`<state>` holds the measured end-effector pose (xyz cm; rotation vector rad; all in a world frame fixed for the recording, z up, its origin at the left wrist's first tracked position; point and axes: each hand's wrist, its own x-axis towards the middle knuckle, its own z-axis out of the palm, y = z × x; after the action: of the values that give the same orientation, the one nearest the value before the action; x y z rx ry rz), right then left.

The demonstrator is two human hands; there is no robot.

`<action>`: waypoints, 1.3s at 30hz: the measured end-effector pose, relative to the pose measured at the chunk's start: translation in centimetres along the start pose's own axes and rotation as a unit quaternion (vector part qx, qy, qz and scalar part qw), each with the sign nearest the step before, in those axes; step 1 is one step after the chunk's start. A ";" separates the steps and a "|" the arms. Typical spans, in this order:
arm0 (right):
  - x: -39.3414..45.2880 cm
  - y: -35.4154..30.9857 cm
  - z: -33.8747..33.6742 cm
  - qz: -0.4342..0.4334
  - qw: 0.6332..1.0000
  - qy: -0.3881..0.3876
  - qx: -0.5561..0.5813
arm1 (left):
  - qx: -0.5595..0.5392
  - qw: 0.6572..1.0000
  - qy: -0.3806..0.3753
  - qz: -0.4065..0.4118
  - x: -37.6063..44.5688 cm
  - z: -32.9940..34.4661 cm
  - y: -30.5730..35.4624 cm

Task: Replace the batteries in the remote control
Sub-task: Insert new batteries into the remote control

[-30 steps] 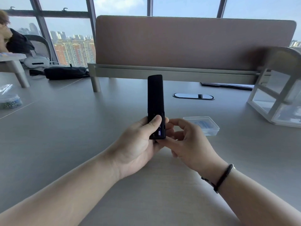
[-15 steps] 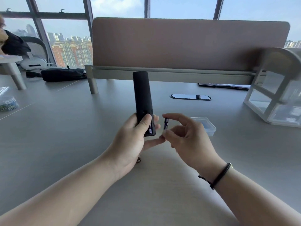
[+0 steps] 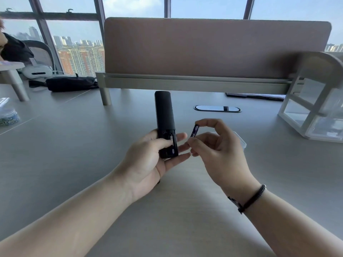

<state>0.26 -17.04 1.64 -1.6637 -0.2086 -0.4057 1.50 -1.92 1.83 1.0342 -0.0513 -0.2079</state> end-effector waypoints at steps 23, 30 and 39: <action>-0.5 -0.2 0.3 -0.046 0.998 -0.031 -0.020 | 0.055 0.996 -0.056 -0.044 -0.3 0.2 -0.4; -0.2 0.3 0.1 -0.066 0.995 -0.017 -0.075 | -0.008 0.987 -0.135 -0.083 -0.8 0.3 0.0; -0.1 0.7 0.2 -0.050 0.991 -0.049 -0.113 | 0.021 0.988 -0.123 -0.086 -0.7 0.3 -0.2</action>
<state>0.45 -16.93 0.90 -1.9038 -0.3301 -0.4358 0.76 -2.17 1.86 1.0504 -0.1907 -0.4924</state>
